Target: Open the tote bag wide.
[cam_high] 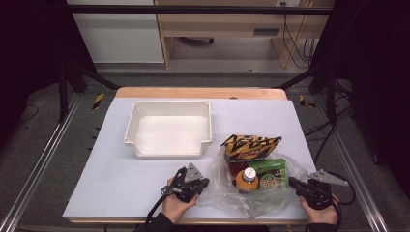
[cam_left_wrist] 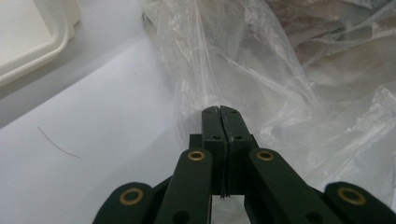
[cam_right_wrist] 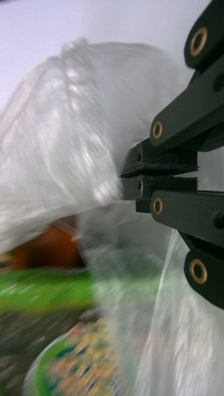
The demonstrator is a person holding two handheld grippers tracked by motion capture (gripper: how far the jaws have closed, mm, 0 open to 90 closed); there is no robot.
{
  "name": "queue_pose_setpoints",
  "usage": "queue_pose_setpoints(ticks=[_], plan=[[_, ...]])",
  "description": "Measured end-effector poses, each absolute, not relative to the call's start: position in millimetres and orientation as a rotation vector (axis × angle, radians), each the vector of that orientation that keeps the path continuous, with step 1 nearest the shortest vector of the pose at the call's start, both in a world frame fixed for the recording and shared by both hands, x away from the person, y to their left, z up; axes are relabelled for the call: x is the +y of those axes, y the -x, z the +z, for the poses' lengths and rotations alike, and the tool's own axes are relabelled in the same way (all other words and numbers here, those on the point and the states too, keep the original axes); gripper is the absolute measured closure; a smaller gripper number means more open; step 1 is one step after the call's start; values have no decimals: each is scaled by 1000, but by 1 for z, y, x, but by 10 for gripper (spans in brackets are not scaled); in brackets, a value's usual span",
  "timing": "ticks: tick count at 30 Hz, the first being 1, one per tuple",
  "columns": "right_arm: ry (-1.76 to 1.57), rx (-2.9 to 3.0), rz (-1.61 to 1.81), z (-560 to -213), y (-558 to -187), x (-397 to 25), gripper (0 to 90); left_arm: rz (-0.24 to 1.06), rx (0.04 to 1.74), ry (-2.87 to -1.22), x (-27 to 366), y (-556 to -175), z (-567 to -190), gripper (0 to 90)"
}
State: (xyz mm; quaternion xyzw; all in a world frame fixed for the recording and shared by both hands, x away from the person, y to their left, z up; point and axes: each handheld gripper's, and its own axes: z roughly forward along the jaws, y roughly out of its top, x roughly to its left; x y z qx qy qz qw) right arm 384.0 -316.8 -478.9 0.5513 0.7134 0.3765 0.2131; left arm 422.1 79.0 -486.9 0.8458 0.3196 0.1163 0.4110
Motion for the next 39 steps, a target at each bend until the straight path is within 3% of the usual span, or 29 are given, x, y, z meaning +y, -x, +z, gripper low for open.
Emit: queue_pose_setpoints(ticks=[6,10,25,39], plan=[[-1523,1987,1015,-487,-385,-317,878,299,807,-2127,78,-422,-487,898],[-1489,1989,1043,-484,-384,-317,828,298,804,-2116,80,-421,-484,888],[-1331,1876,1266,-441,-370,-315,663,337,762,-1967,88,-422,-441,469],[-1262,1921,1339,-415,-387,-295,541,370,766,-1920,109,-424,-408,400]])
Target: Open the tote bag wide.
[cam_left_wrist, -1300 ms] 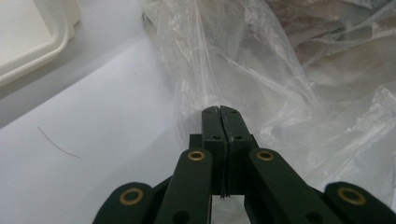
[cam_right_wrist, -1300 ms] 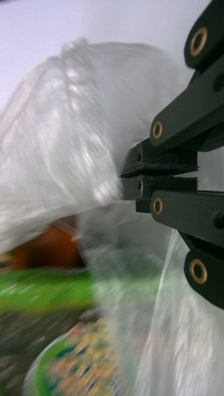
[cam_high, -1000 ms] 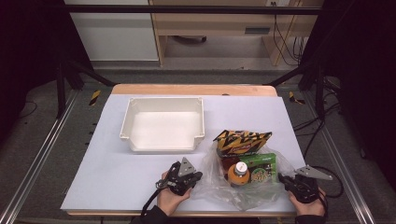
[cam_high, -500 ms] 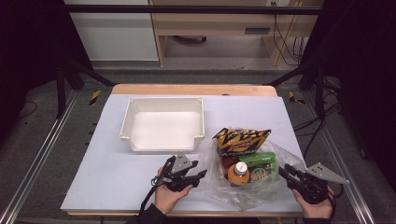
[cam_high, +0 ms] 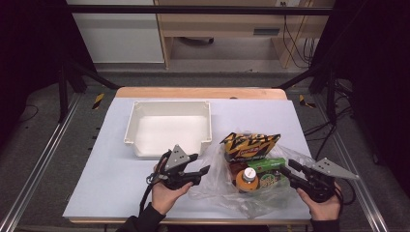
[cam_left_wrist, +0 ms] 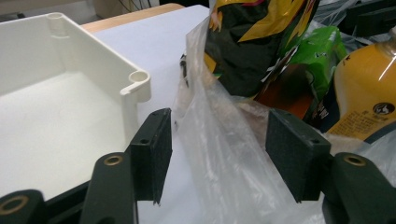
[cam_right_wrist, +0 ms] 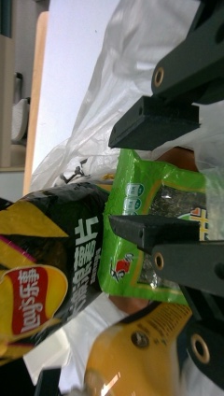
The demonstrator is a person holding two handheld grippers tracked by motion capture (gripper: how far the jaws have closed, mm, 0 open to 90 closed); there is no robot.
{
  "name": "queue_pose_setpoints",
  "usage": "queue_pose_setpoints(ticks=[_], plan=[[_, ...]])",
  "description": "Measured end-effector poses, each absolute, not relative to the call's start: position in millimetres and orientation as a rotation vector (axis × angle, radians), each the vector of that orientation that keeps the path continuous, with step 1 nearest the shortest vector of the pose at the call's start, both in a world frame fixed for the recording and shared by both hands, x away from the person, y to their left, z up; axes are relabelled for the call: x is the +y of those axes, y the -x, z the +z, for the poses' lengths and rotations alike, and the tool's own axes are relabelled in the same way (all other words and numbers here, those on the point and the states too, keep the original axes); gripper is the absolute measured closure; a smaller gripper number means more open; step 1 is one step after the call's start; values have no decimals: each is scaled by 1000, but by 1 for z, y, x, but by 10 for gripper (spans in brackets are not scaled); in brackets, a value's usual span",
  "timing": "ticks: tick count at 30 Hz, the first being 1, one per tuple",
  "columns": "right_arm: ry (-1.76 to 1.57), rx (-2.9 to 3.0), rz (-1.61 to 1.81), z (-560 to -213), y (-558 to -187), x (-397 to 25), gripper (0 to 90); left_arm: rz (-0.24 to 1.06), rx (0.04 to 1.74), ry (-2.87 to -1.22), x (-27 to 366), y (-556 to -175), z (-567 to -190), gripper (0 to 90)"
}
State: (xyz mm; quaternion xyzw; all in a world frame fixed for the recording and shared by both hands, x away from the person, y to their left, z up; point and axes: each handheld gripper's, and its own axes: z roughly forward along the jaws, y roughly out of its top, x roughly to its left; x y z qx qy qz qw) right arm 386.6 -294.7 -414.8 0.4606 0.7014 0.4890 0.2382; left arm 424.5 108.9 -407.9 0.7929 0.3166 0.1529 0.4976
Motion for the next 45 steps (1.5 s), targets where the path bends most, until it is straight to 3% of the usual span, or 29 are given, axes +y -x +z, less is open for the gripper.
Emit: queue_pose_setpoints(ticks=[9,13,19,23,27,30,33,40,45], plan=[[-1354,2030,1303,-435,-401,-294,368,349,819,-1905,140,-417,-422,378],[-1339,2089,1343,-440,-412,-291,371,337,849,-1915,144,-420,-430,379],[-1288,2113,1400,-438,-410,-294,627,334,874,-1925,147,-421,-436,379],[-1275,2108,1435,-434,-404,-305,736,332,890,-1919,149,-422,-438,380],[-1249,2123,1440,-430,-403,-306,729,329,890,-1919,149,-422,-438,380],[-1238,2156,1429,-432,-408,-302,597,326,883,-1920,148,-422,-438,380],[-1241,2195,1393,-436,-416,-293,541,322,879,-1920,146,-422,-437,379],[-1245,2177,1436,-433,-413,-301,770,326,883,-1908,149,-422,-436,380],[-1225,2155,1460,-428,-407,-305,813,326,884,-1906,150,-422,-436,380]])
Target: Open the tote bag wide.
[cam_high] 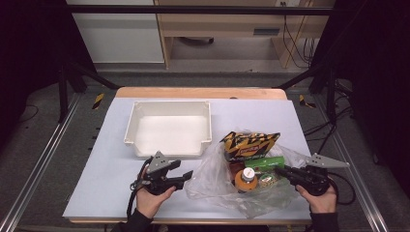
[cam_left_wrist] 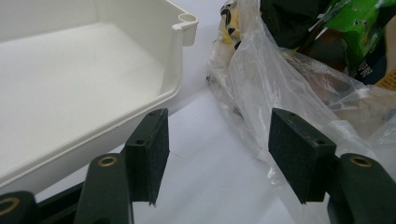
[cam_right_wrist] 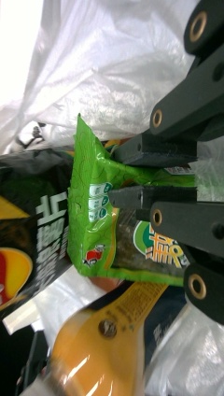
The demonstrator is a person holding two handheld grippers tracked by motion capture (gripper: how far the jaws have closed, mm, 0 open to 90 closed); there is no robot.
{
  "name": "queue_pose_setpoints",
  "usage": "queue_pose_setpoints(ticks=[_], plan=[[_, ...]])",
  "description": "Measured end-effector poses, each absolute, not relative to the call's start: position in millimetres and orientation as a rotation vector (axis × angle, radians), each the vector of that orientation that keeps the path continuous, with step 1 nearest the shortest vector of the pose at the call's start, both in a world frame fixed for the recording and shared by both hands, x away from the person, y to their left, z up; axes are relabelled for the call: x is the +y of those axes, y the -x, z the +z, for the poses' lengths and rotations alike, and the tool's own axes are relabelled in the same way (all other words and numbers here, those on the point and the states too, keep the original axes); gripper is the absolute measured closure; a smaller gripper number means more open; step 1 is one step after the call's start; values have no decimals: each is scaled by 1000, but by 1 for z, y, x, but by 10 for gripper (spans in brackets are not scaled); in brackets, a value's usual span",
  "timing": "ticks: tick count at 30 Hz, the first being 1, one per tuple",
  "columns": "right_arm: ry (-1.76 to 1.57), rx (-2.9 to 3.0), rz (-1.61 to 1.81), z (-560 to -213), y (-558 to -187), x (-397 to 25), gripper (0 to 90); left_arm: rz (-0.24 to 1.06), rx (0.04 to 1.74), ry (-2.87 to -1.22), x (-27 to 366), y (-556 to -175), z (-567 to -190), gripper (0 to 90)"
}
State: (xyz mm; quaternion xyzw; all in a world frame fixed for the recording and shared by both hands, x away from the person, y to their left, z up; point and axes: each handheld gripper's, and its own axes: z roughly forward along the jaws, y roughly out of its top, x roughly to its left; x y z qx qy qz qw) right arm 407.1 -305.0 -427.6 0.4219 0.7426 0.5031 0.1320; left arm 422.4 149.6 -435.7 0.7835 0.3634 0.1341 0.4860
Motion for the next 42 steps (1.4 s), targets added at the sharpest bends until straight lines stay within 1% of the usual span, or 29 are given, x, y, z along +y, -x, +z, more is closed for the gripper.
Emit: queue_pose_setpoints(ticks=[12,20,30,42], plan=[[-1083,2016,1493,-400,-385,-309,834,332,881,-1874,154,-421,-429,379],[-996,1884,1574,-384,-374,-310,835,338,874,-1867,155,-420,-426,379],[-944,1785,1602,-361,-372,-302,842,350,872,-1845,160,-420,-419,374],[-868,1722,1654,-319,-376,-290,845,383,886,-1772,180,-420,-403,371]])
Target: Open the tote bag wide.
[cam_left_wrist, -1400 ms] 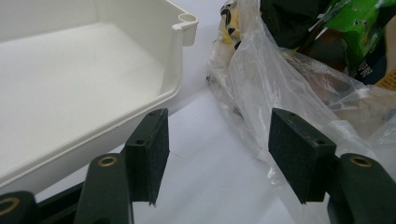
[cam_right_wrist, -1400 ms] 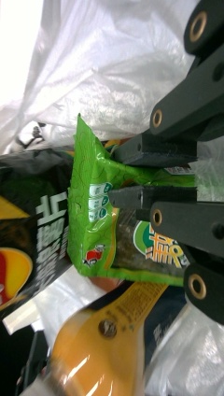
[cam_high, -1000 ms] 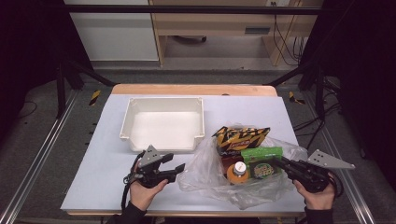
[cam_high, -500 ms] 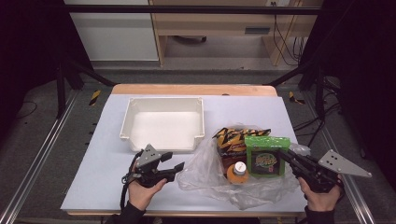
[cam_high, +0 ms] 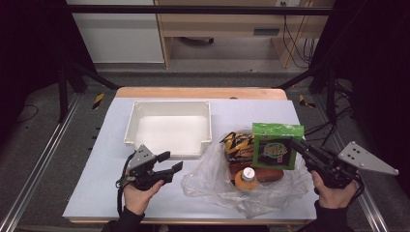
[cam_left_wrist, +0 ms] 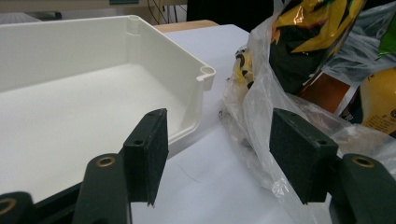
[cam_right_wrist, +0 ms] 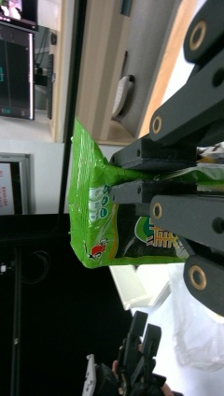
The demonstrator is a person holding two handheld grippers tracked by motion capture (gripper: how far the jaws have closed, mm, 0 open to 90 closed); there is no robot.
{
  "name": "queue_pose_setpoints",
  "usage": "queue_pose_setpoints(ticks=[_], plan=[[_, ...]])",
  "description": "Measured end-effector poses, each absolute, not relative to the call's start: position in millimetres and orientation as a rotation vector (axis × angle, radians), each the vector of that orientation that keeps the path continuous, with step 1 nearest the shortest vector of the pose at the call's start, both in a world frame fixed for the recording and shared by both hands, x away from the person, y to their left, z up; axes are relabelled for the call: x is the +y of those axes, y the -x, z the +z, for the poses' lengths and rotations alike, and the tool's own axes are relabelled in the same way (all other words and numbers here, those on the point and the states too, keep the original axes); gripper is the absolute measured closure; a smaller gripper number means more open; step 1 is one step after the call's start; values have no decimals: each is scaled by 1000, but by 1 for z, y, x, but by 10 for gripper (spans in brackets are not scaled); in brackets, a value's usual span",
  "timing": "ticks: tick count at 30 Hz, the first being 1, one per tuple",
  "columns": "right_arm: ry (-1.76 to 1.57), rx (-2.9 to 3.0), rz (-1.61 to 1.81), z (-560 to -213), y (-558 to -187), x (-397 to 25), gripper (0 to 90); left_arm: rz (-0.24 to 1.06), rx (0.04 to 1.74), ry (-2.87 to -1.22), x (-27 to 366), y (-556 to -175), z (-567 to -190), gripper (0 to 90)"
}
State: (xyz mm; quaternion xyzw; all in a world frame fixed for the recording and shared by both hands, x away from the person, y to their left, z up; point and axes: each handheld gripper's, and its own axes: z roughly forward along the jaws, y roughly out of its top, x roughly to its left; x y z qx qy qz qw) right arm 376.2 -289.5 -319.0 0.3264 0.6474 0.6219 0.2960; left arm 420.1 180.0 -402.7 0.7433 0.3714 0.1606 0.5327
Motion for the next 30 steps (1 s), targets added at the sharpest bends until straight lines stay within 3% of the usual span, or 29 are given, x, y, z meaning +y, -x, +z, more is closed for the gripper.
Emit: queue_pose_setpoints(ticks=[14,30], plan=[[-833,1665,1729,-290,-389,-249,845,418,904,-1710,204,-421,-384,353],[-804,1806,1720,-301,-415,-173,845,442,896,-1686,218,-428,-368,341]])
